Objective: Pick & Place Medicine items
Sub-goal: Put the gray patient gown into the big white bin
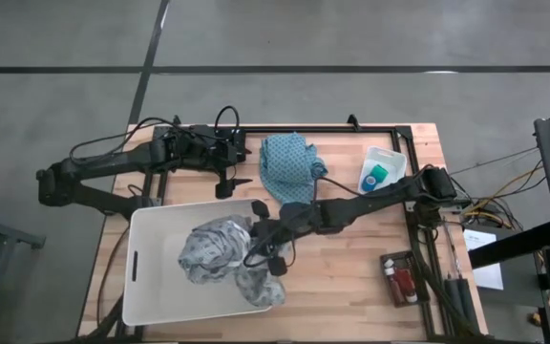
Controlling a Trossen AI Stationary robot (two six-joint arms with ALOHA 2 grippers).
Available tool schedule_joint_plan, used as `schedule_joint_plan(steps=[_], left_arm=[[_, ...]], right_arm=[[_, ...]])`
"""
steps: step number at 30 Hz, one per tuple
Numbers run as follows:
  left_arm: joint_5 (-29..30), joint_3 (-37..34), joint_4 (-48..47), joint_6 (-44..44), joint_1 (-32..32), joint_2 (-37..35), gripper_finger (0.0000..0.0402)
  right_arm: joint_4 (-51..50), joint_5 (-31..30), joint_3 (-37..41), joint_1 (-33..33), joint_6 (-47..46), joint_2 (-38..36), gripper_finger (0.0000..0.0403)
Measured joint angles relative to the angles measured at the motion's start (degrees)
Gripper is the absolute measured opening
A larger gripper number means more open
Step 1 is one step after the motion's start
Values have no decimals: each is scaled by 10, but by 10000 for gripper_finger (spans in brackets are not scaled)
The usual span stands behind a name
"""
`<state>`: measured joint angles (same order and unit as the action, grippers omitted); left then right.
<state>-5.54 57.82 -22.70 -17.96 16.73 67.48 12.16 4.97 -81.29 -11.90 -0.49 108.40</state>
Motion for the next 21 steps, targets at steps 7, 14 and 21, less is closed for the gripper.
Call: schedule_joint_plan(steps=[7, 14, 21], left_arm=[[0, 0, 0, 0, 0, 0, 393], [0, 0, 0, 0, 0, 0, 393], [0, 0, 0, 0, 0, 0, 393]], right_arm=[[0, 0, -8, -1, 9, 0, 118], [0, -2, -9, -1, 11, 0, 171], [7, -2, -9, 0, 12, 0, 225]])
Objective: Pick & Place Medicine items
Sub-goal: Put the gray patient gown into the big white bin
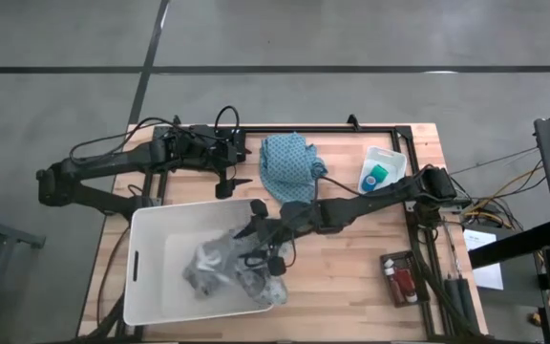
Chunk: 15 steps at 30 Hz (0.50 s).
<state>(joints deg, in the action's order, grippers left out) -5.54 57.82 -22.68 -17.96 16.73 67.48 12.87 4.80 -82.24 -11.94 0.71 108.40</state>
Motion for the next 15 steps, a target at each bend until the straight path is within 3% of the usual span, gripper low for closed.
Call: schedule_joint_plan(steps=[9, 15], left_arm=[[0, 0, 0, 0, 0, 0, 393], [0, 0, 0, 0, 0, 0, 393]], right_arm=[[60, 0, 0, 0, 44, -6, 258], [9, -1, 0, -8, 84, -52, 258]])
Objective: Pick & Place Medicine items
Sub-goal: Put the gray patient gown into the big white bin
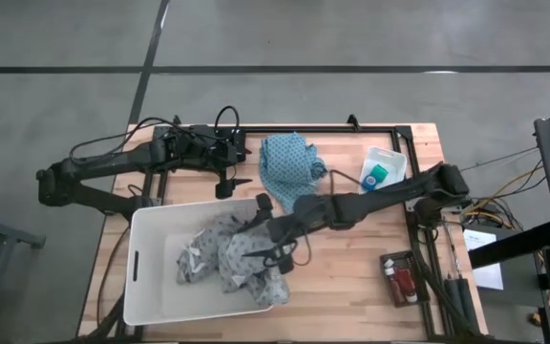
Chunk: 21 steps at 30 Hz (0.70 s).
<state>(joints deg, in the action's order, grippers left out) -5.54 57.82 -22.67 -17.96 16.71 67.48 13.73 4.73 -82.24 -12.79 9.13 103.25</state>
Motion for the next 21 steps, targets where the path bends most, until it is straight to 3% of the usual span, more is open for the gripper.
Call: schedule_joint_plan(steps=[6, 10, 14, 21], left_arm=[[0, 0, 0, 0, 0, 0, 393], [0, 0, 0, 0, 0, 0, 393], [0, 0, 0, 0, 0, 0, 393], [0, 0, 0, 0, 0, 0, 393]], right_arm=[[-162, -38, 0, -22, 8, -78, 250], [-268, -77, 4, -46, -41, -114, 242], [-311, -121, 26, -69, -92, -122, 237], [-323, -267, 69, -109, -120, -116, 235]])
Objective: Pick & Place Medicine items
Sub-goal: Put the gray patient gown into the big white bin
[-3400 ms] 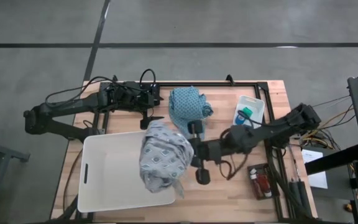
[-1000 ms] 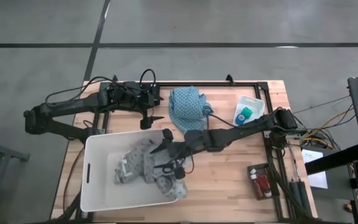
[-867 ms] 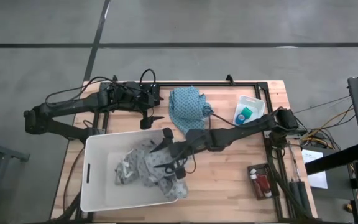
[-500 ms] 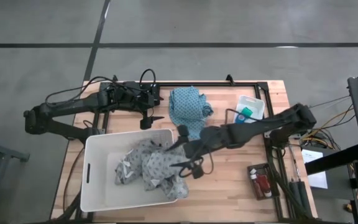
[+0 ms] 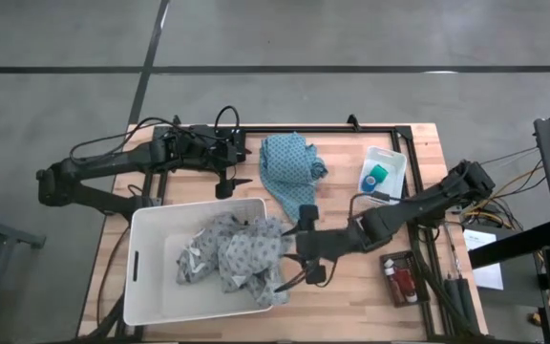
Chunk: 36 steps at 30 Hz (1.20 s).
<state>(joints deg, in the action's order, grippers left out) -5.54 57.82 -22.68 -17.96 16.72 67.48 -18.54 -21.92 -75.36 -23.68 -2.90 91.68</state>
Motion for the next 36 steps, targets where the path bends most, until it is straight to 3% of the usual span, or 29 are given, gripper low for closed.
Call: schedule_joint_plan(steps=[5, 16, 26, 36], left_arm=[[0, 0, 0, 0, 0, 0, 393], [0, 0, 0, 0, 0, 0, 393], [0, 0, 0, 0, 0, 0, 393], [0, 0, 0, 0, 0, 0, 393]], right_arm=[[-25, -49, 26, -11, -78, -2, 235], [7, -52, 110, -11, -166, 8, 235], [236, -52, 179, -11, -113, 21, 235], [254, -52, 107, -11, -16, 17, 235]])
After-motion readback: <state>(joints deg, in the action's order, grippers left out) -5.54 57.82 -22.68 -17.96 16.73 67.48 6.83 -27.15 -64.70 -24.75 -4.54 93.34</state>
